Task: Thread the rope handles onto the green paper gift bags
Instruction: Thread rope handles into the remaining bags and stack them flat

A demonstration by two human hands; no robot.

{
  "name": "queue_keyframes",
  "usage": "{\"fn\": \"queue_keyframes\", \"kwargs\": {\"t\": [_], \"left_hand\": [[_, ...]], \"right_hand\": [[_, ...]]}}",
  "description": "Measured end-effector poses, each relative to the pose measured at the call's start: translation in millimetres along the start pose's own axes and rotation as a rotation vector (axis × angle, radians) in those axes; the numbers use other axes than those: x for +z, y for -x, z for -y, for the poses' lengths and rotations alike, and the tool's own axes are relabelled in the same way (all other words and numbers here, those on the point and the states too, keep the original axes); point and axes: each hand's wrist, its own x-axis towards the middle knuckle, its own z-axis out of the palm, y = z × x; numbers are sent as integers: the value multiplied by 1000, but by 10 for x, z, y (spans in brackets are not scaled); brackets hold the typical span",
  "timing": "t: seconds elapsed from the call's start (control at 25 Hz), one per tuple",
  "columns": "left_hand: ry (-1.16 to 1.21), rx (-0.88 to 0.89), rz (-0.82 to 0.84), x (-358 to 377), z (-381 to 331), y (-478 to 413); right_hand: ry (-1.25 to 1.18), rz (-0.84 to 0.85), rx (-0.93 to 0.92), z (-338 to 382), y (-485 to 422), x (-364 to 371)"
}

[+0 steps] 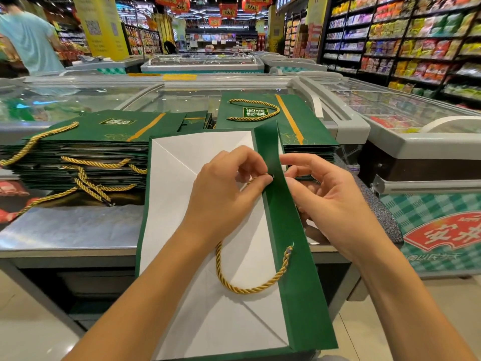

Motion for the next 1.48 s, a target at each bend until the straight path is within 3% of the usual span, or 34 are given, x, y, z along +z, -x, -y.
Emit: {"fn": "queue_keyframes", "kwargs": {"t": [0.16, 0.68, 1.16, 1.24, 1.48], "left_hand": [[8, -14, -3, 4, -12, -2], [175, -317, 68, 1, -61, -33], [23, -255, 2, 28, -82, -2], [19, -250, 2, 39, -79, 1], [23, -266, 10, 57, -95, -1]], "right_hand": [[14, 7, -12, 19, 16, 7], [194, 27, -66, 7, 36, 61], [376, -93, -58, -57, 8, 124], [351, -142, -55, -39, 5, 128], [-29, -356, 148, 57, 32, 61]]}}
